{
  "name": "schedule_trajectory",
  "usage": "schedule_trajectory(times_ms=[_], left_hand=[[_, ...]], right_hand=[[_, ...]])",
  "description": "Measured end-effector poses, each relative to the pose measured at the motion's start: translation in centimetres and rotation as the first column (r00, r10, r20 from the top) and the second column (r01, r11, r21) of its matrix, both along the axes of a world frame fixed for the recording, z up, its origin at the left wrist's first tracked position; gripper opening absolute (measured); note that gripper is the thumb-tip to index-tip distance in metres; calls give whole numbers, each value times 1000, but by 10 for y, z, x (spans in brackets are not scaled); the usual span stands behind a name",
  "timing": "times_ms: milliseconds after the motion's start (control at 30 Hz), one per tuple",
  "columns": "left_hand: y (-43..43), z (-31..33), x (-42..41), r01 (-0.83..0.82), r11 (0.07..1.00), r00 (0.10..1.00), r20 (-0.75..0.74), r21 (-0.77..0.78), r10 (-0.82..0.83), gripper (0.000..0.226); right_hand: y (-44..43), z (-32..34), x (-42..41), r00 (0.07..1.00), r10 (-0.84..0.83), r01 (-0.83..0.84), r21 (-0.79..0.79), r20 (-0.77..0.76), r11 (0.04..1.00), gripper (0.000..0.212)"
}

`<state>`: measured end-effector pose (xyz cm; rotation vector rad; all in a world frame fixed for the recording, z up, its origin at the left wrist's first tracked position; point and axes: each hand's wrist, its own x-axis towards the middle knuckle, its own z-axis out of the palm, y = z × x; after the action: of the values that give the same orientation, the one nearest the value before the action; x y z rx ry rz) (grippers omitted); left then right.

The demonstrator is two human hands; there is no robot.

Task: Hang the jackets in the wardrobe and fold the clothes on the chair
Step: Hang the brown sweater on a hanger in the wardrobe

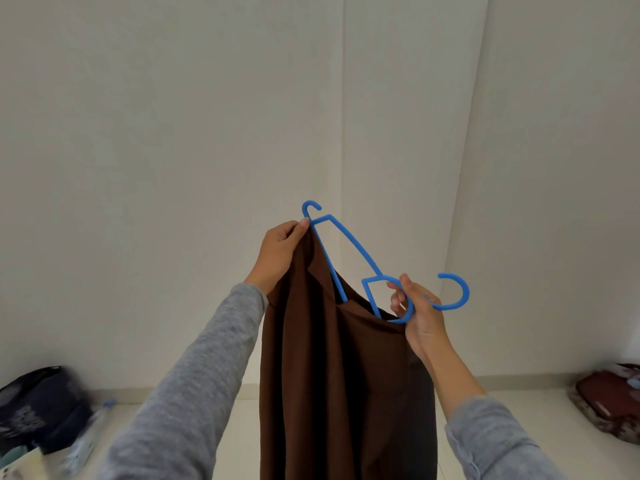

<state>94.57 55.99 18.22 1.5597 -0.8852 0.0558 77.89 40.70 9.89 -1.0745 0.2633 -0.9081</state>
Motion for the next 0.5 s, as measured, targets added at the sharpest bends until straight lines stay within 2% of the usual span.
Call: schedule_trajectory(times_ms=[100,233,300,433,500], left_hand=[[3,2,1,3,999,1000,-17,-36,-3,42],[10,0,9,-89,990,996,1,-113,89,42],[12,-5,12,-142,978,990,-37,-153,138,42],[16,-22,14,-279,943,956,-141,-181,256,46],[19,-30,17,-309,937,947,-139,-163,288,48]], right_hand=[[0,3,5,999,50,-50,21,-5,999,31],[0,-12,5,995,72,-72,6,-73,997,40],[-1,-19,6,992,91,-92,-12,-92,996,41],[-7,-19,4,980,120,-141,-126,-160,982,31],[-13,-16,1,972,129,-168,-196,-196,966,38]])
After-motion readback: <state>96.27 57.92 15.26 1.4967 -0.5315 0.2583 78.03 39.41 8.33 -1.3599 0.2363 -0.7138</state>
